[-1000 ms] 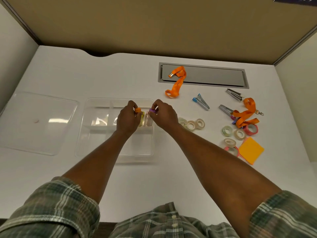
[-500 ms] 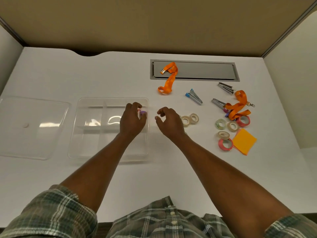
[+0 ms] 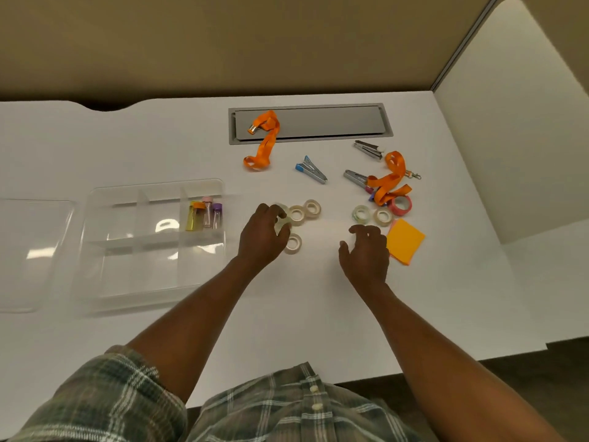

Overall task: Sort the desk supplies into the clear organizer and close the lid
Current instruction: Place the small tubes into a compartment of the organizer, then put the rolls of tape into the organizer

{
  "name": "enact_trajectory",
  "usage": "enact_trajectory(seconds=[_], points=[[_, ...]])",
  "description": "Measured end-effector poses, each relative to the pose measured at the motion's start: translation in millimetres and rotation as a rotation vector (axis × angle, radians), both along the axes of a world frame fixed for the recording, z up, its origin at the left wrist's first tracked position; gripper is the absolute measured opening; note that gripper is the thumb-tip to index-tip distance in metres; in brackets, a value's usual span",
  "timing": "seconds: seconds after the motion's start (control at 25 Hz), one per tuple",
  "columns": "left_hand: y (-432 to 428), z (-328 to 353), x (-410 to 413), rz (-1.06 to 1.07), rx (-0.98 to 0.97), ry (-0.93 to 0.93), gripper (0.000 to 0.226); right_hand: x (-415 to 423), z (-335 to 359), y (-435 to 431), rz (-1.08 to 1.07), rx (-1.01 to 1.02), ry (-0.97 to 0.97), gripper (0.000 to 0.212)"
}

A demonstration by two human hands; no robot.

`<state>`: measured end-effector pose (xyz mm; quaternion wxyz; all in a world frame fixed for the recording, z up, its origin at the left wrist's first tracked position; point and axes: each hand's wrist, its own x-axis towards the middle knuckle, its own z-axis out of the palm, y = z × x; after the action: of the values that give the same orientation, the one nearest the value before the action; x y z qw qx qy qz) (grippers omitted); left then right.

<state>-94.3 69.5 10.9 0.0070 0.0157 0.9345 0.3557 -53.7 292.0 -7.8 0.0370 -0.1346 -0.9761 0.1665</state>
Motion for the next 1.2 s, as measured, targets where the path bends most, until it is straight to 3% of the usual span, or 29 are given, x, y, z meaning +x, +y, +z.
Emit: enact_trajectory(seconds=[0.32, 0.6, 0.72, 0.8, 0.88, 1.08, 1.2], points=[[58, -13, 24, -0.057, -0.010, -0.075, 0.019, 11, -13, 58, -0.075, -0.057, -0.235, 0.057], [100, -16, 35, -0.096, 0.014, -0.228, 0.020, 5, -11, 68, -0.061, -0.186, -0.180, 0.060], [122, -3, 36, 0.021, 0.265, -0.472, 0.033, 5, -3, 67, -0.046, -0.391, -0.072, 0.053], [137, 8, 34, 0.086, 0.494, -0.661, 0.047, 6, 5, 65, 0.075, -0.547, -0.032, 0.048], [149, 12, 32, 0.116, 0.641, -0.739, 0.046, 7, 14, 65, 0.222, -0.617, -0.053, 0.045], [159, 12, 23, 0.266, 0.818, -0.745, 0.030, -9, 17, 83, 0.389, -0.570, -0.088, 0.046], [155, 15, 23, 0.306, 0.803, -0.731, 0.023, -33, 5, 110, 0.315, -0.340, 0.042, 0.046]])
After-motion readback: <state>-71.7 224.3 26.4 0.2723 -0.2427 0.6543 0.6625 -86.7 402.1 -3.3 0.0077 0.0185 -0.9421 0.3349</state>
